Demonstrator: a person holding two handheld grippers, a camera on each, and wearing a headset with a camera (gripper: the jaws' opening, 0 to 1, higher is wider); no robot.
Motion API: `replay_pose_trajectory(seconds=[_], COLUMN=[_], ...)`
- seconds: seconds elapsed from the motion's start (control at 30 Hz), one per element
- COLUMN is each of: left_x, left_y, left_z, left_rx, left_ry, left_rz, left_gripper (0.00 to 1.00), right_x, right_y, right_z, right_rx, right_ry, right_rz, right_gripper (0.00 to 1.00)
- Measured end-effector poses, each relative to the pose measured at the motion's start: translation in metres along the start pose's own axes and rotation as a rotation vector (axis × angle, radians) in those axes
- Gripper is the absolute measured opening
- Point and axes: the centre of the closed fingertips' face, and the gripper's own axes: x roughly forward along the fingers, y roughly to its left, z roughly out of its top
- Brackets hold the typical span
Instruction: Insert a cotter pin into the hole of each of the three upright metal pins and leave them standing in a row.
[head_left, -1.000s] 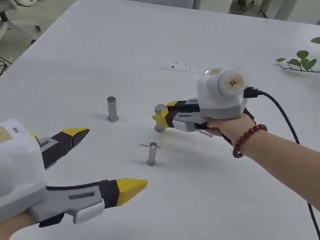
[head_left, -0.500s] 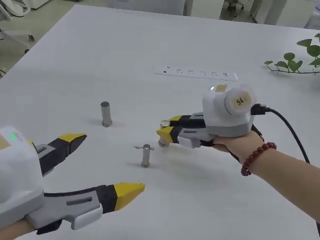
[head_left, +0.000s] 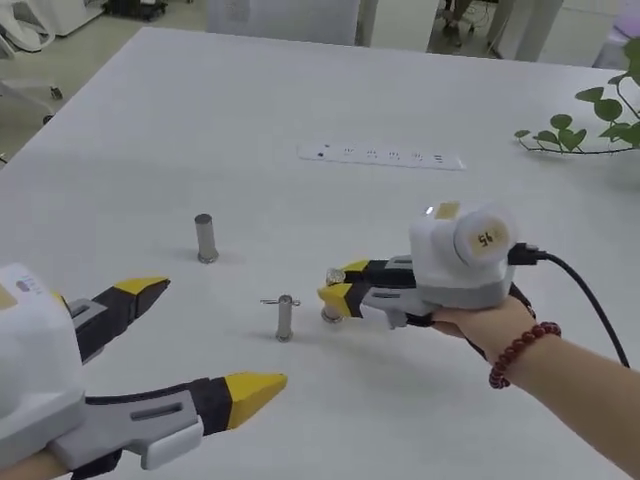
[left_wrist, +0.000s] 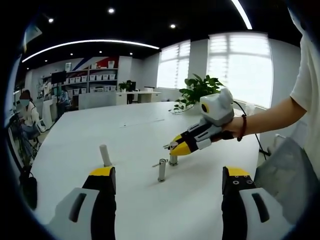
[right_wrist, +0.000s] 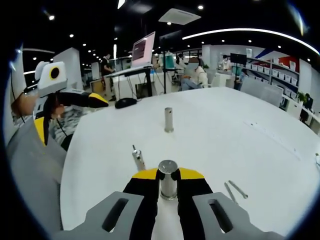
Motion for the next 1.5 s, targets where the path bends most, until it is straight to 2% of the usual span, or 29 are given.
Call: replay_pose_trajectory(seconds=[0.47, 0.87, 1.3, 1.43, 1.5], left_x=[-0.003, -0.004, -0.003, -0.003, -0.003], left_y=[-0.004, -0.006, -0.008, -0.008, -0.008], left_z=[0.003, 0.002, 0.001, 0.000, 0.001], left_rx=[0.009, 0.005, 0.009, 0.012, 0.013], left_ry=[0.001, 0.003, 0.008, 0.011, 0.005], left_rz=[-0.005, -0.004, -0.015, -0.017, -0.018], left_gripper=[0.87, 0.87, 0.86, 0.86, 0.86], right_x=[-0.011, -0.013, -0.015, -0.014, -0.014], right_y=[0.001, 0.001, 0.002, 0.001, 0.001], right_z=[-0.014, -0.025, -0.025, -0.025, -0.025], right_rx=[0.013, 0.027, 0.031, 0.048, 0.093], right_ry=[0.005, 0.016, -0.008, -0.018, -0.029], right_rz=[-0.022, -0.034, -0.048, -0.051, -0.050], right_gripper=[0.13, 0.13, 0.14, 0.14, 0.15])
